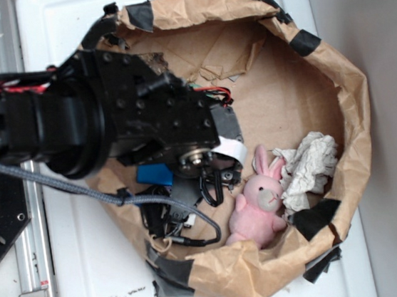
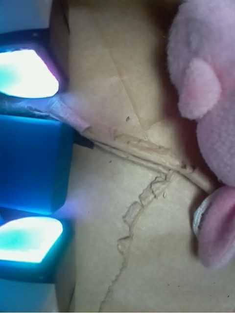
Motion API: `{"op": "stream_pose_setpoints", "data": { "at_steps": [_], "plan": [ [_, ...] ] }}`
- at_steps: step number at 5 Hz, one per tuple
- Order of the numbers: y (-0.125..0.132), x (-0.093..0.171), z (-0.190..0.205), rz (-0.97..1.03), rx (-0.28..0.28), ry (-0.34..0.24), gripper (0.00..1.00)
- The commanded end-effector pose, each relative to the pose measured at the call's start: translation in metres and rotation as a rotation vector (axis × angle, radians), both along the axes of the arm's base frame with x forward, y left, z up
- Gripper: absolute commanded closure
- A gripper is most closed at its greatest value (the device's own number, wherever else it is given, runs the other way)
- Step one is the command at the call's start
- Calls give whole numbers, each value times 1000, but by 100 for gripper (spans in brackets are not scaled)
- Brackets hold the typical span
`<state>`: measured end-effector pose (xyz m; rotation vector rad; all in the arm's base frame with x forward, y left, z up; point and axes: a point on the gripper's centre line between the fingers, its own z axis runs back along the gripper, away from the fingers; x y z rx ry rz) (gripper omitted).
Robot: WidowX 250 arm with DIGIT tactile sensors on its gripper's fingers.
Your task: Grab the blue block.
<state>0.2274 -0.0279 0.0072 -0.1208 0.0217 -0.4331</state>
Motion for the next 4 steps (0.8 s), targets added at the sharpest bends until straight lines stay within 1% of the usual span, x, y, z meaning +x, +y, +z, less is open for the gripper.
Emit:
{"op": "stream_pose_setpoints", "data": {
  "at_steps": [1, 2, 3, 4],
  "plan": [
    [5, -28, -30, 94, 19, 181, 100],
    [4, -27, -27, 89, 36, 164, 100],
    [9, -22, -14, 108, 25, 128, 100],
    [18, -12, 5, 144, 36, 80, 100]
  ]
}}
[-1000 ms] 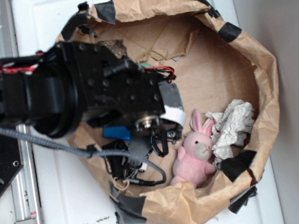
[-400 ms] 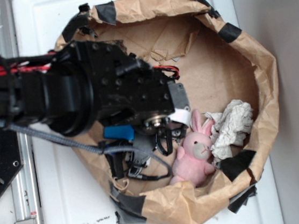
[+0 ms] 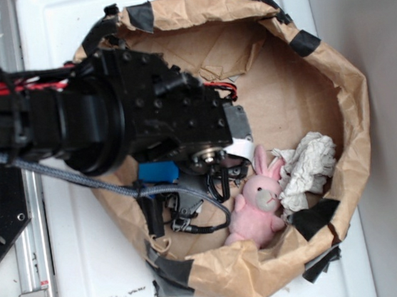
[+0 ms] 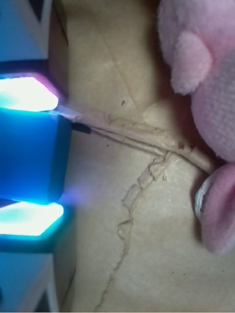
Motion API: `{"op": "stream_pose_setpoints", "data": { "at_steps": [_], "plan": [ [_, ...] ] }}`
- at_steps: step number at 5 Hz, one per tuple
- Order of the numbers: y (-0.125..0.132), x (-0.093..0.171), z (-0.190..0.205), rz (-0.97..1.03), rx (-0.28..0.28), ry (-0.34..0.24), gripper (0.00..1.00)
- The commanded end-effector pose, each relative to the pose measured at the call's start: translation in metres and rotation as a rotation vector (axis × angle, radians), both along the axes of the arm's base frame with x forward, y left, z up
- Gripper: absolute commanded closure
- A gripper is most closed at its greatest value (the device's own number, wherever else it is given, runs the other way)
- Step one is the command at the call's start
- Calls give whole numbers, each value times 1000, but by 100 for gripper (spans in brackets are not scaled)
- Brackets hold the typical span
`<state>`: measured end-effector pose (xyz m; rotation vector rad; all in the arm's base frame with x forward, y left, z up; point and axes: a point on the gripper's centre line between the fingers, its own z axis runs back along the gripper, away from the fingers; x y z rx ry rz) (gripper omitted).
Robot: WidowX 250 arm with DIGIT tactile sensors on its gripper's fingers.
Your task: Grab the blue block.
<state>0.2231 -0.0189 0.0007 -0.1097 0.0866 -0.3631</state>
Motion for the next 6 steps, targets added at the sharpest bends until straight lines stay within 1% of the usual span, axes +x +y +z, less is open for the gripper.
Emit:
{"op": "stream_pose_setpoints", "data": {
  "at_steps": [1, 2, 3, 4, 5, 6],
  "plan": [
    [17, 7, 36, 111, 60, -45, 100],
    [20, 31, 86, 151, 56, -162, 100],
    [15, 47, 120, 170, 24, -228, 100],
    [2, 53, 139, 175, 36, -266, 100],
    [-4, 50, 138, 175, 32, -258, 100],
    [-9, 45, 137, 169, 20, -263, 100]
  ]
}}
